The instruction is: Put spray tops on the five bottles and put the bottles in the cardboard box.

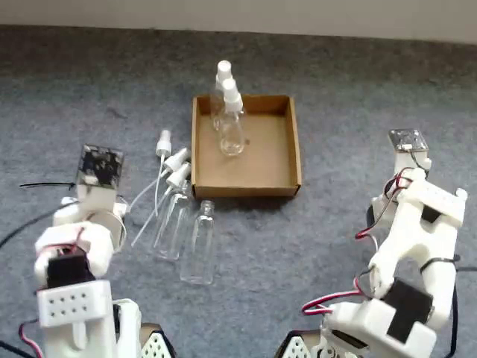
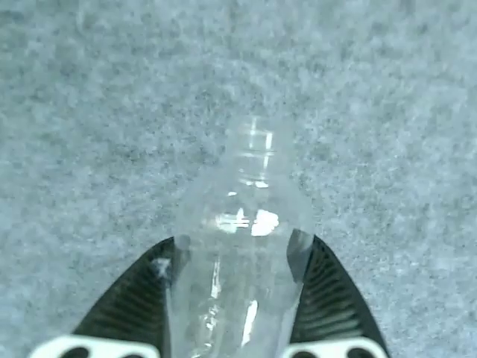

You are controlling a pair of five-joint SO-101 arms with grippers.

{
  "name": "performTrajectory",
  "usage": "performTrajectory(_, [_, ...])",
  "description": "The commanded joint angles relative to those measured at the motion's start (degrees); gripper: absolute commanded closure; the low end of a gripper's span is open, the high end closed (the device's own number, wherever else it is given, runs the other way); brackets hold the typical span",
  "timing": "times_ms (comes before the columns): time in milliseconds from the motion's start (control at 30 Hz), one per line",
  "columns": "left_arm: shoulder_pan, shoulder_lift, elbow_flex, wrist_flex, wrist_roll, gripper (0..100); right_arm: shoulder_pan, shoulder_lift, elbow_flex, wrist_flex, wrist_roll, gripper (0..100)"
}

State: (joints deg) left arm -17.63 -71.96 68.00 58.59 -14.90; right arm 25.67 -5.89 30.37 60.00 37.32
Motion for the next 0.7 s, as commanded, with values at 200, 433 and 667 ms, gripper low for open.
performTrajectory(200, [2.8, 59.6, -63.3, 21.1, 0.6, 86, 1.4, 24.0, -26.6, 10.2, 8.3, 97.4])
performTrajectory(433, [7.9, 92.5, -98.2, 26.7, 6.9, 81, 1.3, 30.0, -36.4, 14.9, 8.3, 87.6])
performTrajectory(667, [10.4, 116.1, -121.7, 27.6, 10.4, 81, 0.4, 30.0, -36.7, 17.1, 5.4, 83.9])
